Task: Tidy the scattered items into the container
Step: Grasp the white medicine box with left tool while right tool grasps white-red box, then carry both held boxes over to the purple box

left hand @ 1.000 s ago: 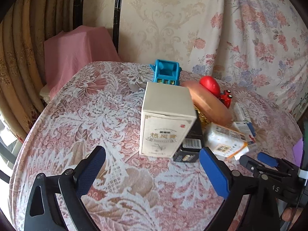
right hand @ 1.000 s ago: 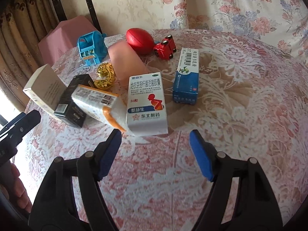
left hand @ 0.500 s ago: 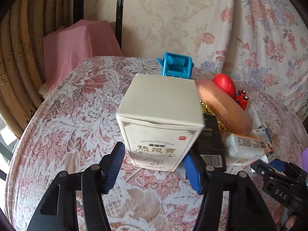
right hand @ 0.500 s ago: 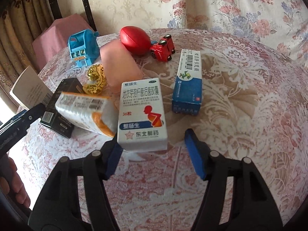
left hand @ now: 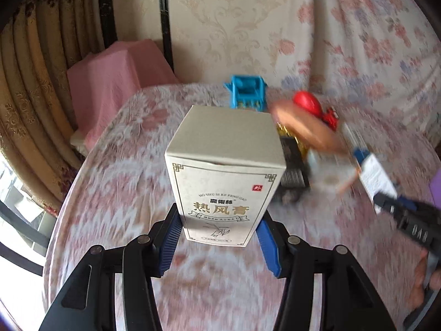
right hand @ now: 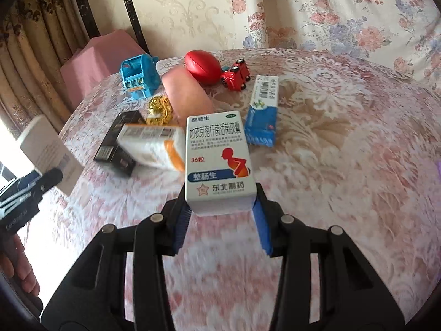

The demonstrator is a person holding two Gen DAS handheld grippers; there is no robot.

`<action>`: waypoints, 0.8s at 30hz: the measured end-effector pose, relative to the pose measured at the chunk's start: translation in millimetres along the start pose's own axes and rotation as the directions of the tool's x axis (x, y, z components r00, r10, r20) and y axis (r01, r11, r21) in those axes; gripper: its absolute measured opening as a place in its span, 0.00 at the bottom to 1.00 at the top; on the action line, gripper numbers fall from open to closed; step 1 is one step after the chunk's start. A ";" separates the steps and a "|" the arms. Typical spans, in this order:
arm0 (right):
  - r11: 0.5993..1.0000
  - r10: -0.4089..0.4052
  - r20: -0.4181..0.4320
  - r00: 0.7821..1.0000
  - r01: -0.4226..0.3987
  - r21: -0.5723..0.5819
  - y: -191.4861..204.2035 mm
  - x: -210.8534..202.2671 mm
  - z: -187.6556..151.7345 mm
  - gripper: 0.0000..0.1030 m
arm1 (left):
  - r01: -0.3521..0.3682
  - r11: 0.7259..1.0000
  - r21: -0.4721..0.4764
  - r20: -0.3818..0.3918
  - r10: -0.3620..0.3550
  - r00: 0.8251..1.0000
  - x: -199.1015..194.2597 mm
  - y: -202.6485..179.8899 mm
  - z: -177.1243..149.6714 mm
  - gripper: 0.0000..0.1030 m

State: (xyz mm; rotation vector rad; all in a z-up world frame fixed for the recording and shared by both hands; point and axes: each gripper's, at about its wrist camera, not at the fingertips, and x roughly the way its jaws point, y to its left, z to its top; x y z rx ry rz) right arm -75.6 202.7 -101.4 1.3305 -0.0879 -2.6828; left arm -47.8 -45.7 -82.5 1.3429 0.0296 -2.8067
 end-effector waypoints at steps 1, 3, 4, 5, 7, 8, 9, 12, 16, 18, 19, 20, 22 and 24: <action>1.000 -0.004 0.001 1.000 0.004 0.001 -1.6 -4.4 -3.9 0.44 | 0.002 1.000 0.014 -0.019 -0.002 1.000 -2.1 -1.0 -5.0 0.51; 1.000 -0.007 -0.005 1.000 0.007 0.005 -3.6 -7.4 -10.0 0.44 | 0.017 0.999 0.032 -0.051 -0.016 0.999 -4.8 -3.3 -13.9 0.51; 1.000 -0.009 -0.007 1.000 0.009 0.007 -4.5 -8.7 -13.1 0.44 | 0.016 0.999 0.043 -0.062 -0.013 0.998 -5.9 -4.7 -16.2 0.51; 1.000 -0.010 -0.010 1.000 0.010 0.009 -5.4 -10.0 -16.1 0.44 | 0.021 0.998 0.056 -0.075 -0.016 0.997 -6.6 -6.6 -19.3 0.51; 1.000 -0.013 -0.014 1.000 0.013 0.014 -7.7 -11.2 -20.7 0.44 | 0.027 0.998 0.059 -0.089 -0.022 0.996 -5.3 -7.6 -21.8 0.51; 1.000 -0.015 -0.016 1.000 0.015 0.016 -9.2 -11.4 -22.5 0.44 | 0.025 0.998 0.065 -0.098 -0.019 0.995 -3.6 -8.9 -22.6 0.51; 1.000 -0.017 -0.018 1.000 0.017 0.022 -11.5 -10.1 -23.4 0.44 | 0.026 0.998 0.064 -0.100 -0.020 0.995 -2.0 -9.4 -21.4 0.52; 0.999 -0.027 -0.022 0.999 0.028 0.032 -16.2 -5.7 -24.0 0.44 | 0.032 0.998 0.058 -0.098 -0.026 0.995 2.7 -10.2 -16.3 0.52; 0.999 -0.033 -0.030 0.999 0.034 0.035 -18.1 0.2 -22.7 0.44 | 0.039 0.998 0.048 -0.096 -0.035 0.995 9.0 -11.3 -9.5 0.52; 0.999 -0.036 -0.034 0.999 0.037 0.036 -19.1 3.1 -22.1 0.44 | 0.043 0.998 0.044 -0.094 -0.039 0.995 12.2 -11.8 -6.0 0.52; 0.999 -0.037 -0.037 0.999 0.038 0.037 -19.6 4.6 -21.8 0.44 | 0.045 0.998 0.042 -0.094 -0.041 0.995 13.7 -12.1 -4.3 0.52; 0.999 -0.040 -0.040 0.998 0.042 0.035 -19.4 6.0 -21.7 0.45 | 0.048 0.998 0.042 -0.094 -0.044 0.995 15.7 -12.8 -3.2 0.52; 0.998 -0.047 -0.047 0.998 0.048 0.032 -19.0 8.7 -21.5 0.45 | 0.052 0.998 0.039 -0.097 -0.048 0.994 20.0 -13.7 -1.6 0.52; 0.998 -0.048 -0.053 0.997 0.050 0.033 -19.5 10.8 -21.1 0.45 | 0.053 0.998 0.033 -0.101 -0.049 0.994 24.2 -13.7 -1.1 0.52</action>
